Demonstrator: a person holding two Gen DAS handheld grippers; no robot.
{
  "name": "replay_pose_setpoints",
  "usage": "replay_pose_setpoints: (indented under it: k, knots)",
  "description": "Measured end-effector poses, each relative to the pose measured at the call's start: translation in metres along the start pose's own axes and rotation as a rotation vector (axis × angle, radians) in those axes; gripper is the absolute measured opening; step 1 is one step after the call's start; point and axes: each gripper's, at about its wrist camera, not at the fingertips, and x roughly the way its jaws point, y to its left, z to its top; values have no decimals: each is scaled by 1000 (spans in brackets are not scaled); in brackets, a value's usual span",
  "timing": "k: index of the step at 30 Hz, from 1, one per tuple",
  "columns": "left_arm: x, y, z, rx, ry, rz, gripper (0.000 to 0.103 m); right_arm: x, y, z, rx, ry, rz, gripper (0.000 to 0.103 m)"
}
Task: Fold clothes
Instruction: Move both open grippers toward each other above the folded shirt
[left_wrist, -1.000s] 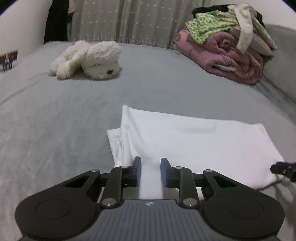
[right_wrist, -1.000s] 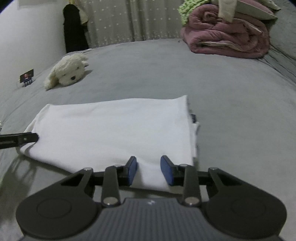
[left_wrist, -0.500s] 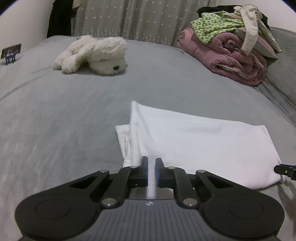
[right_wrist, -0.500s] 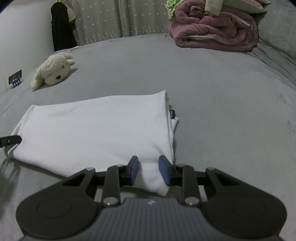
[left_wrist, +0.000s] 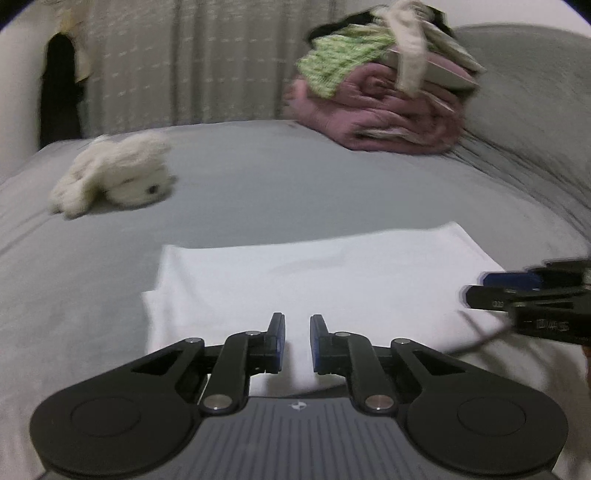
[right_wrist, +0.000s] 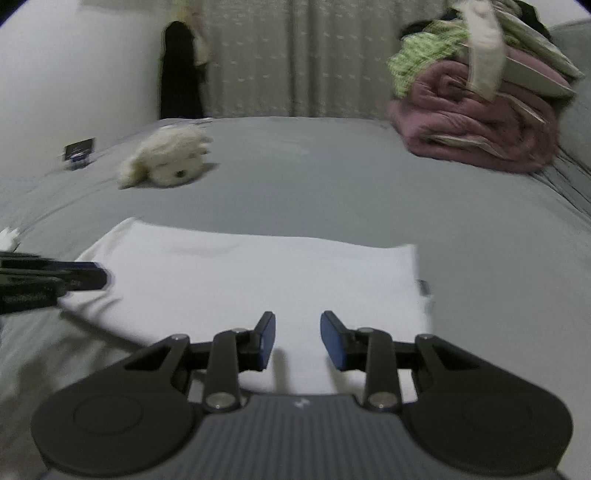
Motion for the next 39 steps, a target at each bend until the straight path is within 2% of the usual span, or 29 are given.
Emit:
replay_pose_setpoints:
  k: [2,7,11,16,18,21,25,35,39]
  knots:
    - [7,-12,-2,35,0,-17,13,6,11,-2,-25,-5,15,29]
    - [18,-30,-19,105,-5,4,14,24,33,-10,-84,18,60,31]
    - [15,-39,-24,163,-17,37,15,31,52,-20,-185,12,13,32]
    - [3,-40,-19,143,-21,-38,15,25,45,-10,-137,-6,61,32]
    - [6,-43,-24,163,-4,-11,15,16,46,-9,-141,-30,106,28]
    - [9,-40,-28,144,3,-20,17,21,53,-15,-212,15,87,28]
    - [8,-36,-27,119,9,-30,20,27,55,-20,-242,30,91,28]
    - [3,-26,-29,85,11,-43,21,26,55,-22,-270,30,103,28]
    - [0,-18,-21,26,12,-22,21,22,54,-19,-235,16,133,28]
